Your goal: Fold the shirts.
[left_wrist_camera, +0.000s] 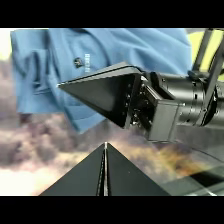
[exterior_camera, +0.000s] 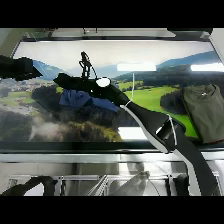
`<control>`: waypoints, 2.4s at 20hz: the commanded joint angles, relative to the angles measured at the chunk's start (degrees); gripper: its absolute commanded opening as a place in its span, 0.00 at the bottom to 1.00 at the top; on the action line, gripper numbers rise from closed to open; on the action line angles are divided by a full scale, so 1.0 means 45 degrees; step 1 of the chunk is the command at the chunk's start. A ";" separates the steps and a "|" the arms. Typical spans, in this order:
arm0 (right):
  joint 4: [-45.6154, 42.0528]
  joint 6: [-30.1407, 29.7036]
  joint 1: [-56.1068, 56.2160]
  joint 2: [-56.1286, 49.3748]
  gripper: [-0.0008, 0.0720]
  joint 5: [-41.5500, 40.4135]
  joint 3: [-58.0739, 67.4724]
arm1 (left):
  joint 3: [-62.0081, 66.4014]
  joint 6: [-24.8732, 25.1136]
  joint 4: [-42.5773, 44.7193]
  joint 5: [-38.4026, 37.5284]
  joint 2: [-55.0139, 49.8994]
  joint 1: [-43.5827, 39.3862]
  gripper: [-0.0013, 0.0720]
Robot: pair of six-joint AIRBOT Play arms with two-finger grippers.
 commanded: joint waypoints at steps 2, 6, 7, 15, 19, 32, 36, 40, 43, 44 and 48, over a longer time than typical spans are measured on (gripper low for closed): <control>-0.1894 0.1321 -0.1545 0.1617 0.03 0.3371 -0.0675 | -0.0282 0.0408 -0.1180 0.0175 -0.0039 0.0117 0.05; -0.7684 0.5479 -0.3517 0.3784 0.03 0.6873 -0.0675 | -0.0282 0.0423 -0.1151 -0.0311 -0.0010 0.0486 0.05; -0.8655 0.5940 -0.4012 0.4279 0.03 0.7927 -0.0675 | -0.0282 0.0423 -0.1151 -0.0461 -0.0015 0.0641 0.05; -1.1234 0.6295 -0.6241 0.7363 0.03 0.7548 -0.6494 | -0.2006 0.0549 -0.1146 -0.0005 0.1549 0.1001 0.05; -1.1230 0.6436 -0.6207 0.6037 0.70 0.6154 -0.7567 | -0.3458 0.0675 -0.1122 0.0724 0.2540 0.1030 0.05; -0.5795 0.4503 -0.5168 0.2331 0.70 0.3653 -0.7538 | -0.3546 0.0899 -0.1141 0.1433 0.2565 0.1015 0.05; -0.4993 0.4046 -0.4886 0.2331 0.08 0.2977 -0.7271 | -0.3546 0.0918 -0.1137 0.1443 0.2569 0.1015 0.05; -0.4085 0.3497 -0.4886 0.2637 0.03 0.3138 -0.6455 | -0.3546 0.0918 -0.1137 0.1423 0.2569 0.1015 0.05; -0.4192 0.3444 -0.5168 0.4031 0.03 0.3201 -0.5887 | -0.3546 0.0918 -0.1137 0.1423 0.2569 0.1015 0.05; -0.4367 0.3366 -0.5416 0.4755 0.03 0.3288 -0.5731 | -0.3546 0.0918 -0.1137 0.1423 0.2569 0.1015 0.05; -0.5790 0.3735 -0.6917 0.8869 0.03 0.3691 -0.5527 | -0.3546 0.0903 -0.1146 0.1345 0.2569 0.1015 0.05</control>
